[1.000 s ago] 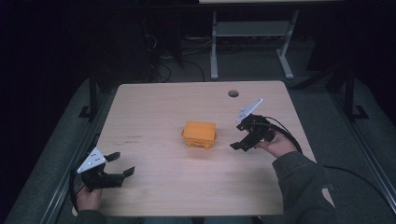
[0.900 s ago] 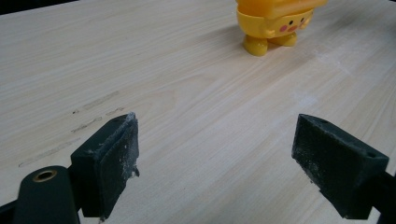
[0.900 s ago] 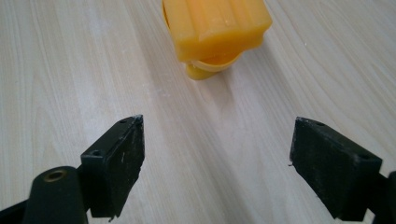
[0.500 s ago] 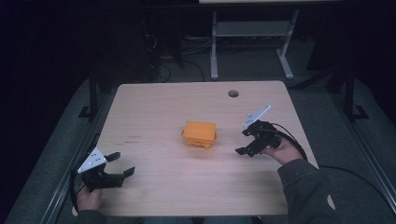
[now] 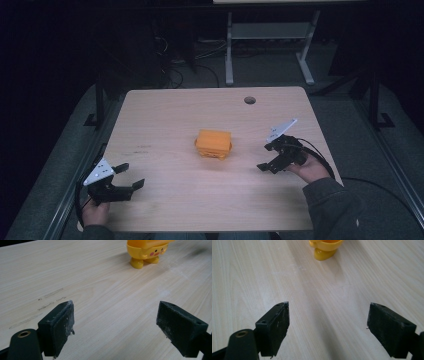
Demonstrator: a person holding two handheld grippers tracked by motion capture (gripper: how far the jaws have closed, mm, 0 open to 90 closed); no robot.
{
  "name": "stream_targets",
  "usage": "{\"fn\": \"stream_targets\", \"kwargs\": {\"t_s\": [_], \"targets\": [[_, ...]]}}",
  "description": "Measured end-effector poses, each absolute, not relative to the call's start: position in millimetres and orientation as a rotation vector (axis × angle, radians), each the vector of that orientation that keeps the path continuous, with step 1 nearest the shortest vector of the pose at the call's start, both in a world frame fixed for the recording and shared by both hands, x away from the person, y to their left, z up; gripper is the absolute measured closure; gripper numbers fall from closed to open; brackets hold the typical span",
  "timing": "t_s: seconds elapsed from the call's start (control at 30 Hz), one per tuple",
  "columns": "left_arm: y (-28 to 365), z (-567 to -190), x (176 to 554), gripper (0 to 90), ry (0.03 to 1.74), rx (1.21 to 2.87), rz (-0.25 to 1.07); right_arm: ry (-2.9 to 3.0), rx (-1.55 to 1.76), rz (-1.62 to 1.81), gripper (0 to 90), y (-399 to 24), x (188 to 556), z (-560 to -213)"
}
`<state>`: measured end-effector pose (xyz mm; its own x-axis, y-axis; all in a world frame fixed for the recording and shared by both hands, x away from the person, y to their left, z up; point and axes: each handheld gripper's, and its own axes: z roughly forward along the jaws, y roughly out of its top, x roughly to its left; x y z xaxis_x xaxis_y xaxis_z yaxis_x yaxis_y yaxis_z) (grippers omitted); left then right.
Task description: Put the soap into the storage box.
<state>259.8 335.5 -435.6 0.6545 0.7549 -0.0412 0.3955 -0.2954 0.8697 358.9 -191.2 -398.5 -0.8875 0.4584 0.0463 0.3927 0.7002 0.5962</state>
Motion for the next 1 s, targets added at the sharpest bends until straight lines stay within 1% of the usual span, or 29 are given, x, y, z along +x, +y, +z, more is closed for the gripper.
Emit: {"fn": "stream_targets", "kwargs": {"t_s": [1.0], "targets": [[335, -437, 261, 14.3, 0.904, 1.935, 0.469, 2.76, 0.815, 0.988, 18.2, -224, 330, -419]]}}
